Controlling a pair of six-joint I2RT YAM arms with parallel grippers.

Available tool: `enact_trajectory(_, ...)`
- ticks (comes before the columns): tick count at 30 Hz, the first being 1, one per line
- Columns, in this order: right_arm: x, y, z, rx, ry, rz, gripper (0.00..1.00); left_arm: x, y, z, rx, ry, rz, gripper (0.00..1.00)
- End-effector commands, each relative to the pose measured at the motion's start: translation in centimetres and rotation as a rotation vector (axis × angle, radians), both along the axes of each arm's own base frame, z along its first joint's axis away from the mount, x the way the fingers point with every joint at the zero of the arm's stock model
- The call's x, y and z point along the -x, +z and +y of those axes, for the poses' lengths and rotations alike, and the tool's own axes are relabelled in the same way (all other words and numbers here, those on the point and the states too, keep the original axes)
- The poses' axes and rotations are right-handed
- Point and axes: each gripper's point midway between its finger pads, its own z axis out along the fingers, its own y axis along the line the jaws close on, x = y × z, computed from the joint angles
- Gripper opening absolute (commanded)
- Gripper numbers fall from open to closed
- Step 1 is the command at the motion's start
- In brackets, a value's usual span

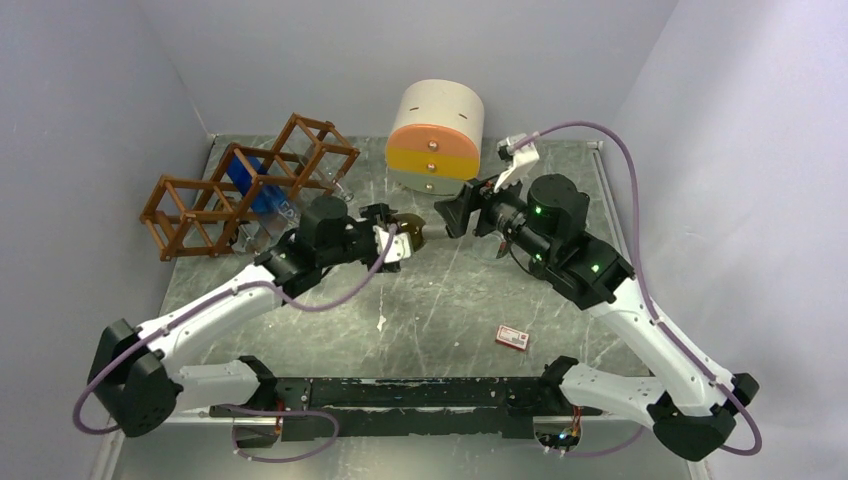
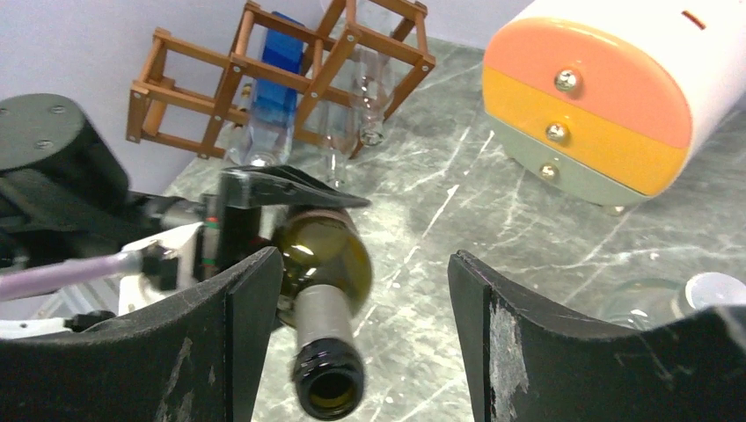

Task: Put the wine bottle on the wine rack

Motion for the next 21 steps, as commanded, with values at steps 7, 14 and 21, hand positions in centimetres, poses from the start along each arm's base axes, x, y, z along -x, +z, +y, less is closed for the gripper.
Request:
enact_trajectory(7, 3.6, -2.6, -0.8, 0.116, 0.138, 0.053, 0.73, -0.3, 2.8, 3.8, -0.297, 0.048, -0.590, 0.07)
enact_trajectory(14, 6.0, -8.6, 1.9, 0.193, 0.377, 0.172, 0.73, 0.6, 0.2, 4.6, -0.403, 0.009, -0.655, 0.07)
enact_trajectory(21, 8.2, -13.7, 2.2, 0.262, 0.451, 0.299, 0.73, 1.1, -0.5, 5.0, -0.412, -0.005, -0.700, 0.07)
